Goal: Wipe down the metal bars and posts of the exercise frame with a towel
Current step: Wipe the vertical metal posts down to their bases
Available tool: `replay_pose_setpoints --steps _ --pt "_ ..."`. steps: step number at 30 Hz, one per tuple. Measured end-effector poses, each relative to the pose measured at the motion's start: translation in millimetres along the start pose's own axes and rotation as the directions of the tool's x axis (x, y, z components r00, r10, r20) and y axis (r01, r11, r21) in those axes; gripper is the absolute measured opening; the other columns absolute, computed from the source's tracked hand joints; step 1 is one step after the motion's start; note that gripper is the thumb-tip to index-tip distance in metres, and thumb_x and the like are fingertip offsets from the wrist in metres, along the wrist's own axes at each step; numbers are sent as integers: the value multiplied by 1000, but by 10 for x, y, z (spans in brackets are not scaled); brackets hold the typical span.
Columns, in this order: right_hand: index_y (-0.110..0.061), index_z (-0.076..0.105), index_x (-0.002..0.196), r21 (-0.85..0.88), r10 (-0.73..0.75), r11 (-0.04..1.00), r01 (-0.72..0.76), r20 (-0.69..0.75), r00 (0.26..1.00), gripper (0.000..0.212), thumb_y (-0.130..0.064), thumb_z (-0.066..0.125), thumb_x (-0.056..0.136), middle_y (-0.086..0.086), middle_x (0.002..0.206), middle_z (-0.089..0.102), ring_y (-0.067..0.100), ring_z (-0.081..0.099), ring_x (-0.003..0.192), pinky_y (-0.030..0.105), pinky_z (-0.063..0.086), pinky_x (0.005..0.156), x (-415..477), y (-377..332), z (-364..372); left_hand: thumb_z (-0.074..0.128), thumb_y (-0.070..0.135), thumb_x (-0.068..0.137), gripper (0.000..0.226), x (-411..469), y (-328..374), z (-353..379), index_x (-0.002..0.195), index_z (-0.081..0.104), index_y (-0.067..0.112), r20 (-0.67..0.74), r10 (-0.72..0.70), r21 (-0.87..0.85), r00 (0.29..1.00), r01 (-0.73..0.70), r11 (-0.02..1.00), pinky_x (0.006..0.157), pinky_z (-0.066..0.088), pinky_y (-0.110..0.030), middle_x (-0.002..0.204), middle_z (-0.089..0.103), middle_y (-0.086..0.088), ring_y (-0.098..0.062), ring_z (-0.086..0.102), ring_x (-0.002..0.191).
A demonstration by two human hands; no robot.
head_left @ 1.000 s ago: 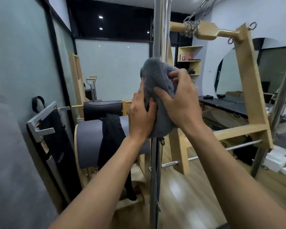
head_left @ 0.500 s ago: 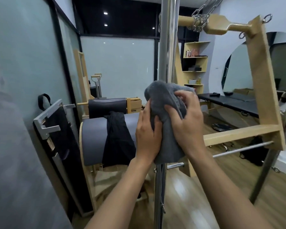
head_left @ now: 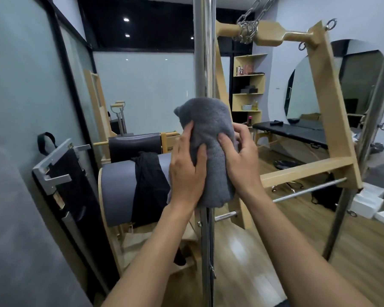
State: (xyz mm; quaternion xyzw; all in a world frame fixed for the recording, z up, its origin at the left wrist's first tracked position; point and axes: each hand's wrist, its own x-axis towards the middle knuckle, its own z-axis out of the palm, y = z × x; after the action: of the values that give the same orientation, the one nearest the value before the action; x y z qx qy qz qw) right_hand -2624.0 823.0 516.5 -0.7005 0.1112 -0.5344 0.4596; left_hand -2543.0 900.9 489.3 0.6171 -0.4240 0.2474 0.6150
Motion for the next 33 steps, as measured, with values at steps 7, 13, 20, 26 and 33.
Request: replay_pose_setpoints --steps 7,13,20,26,33 --pt "-20 56 90 -113 126 987 -118 65 990 14 -32 56 96 -6 79 65 8 61 73 29 44 65 -253 74 -143 56 22 98 37 -251 21 -28 134 52 17 -14 33 13 999 -33 999 100 42 -19 127 58 1 -9 54 118" --pt "-24 57 102 -92 -2 996 1 -2 1000 14 -35 53 96 -4 91 65 15 63 87 43 53 78 -79 62 -9 57 23 98 37 -112 124 -38 135 51 18 -33 -51 -75 998 48 996 96 43 -16 128 59 3 -3 55 116" --pt "-21 55 90 -208 58 977 -49 36 998 8 -25 55 96 -11 79 62 2 56 72 24 40 63 -552 283 -104 54 23 97 30 -538 -71 -77 126 57 14 32 -46 24 998 45 999 95 45 -22 119 59 2 -7 56 110" --pt "-22 56 104 -130 -50 990 49 0 999 11 -25 47 98 0 96 62 14 59 91 34 49 81 -419 409 -34 54 19 96 33 -526 -89 103 129 53 14 -68 -46 79 997 51 996 101 37 -20 130 53 0 -10 48 119" --pt "-34 48 107 -192 -61 979 71 53 997 17 -20 52 97 -4 105 60 8 58 95 24 47 78 -538 325 -97 47 23 101 31 -693 -148 88 131 53 16 -20 -93 64 995 94 993 98 41 -20 128 55 3 -9 51 115"
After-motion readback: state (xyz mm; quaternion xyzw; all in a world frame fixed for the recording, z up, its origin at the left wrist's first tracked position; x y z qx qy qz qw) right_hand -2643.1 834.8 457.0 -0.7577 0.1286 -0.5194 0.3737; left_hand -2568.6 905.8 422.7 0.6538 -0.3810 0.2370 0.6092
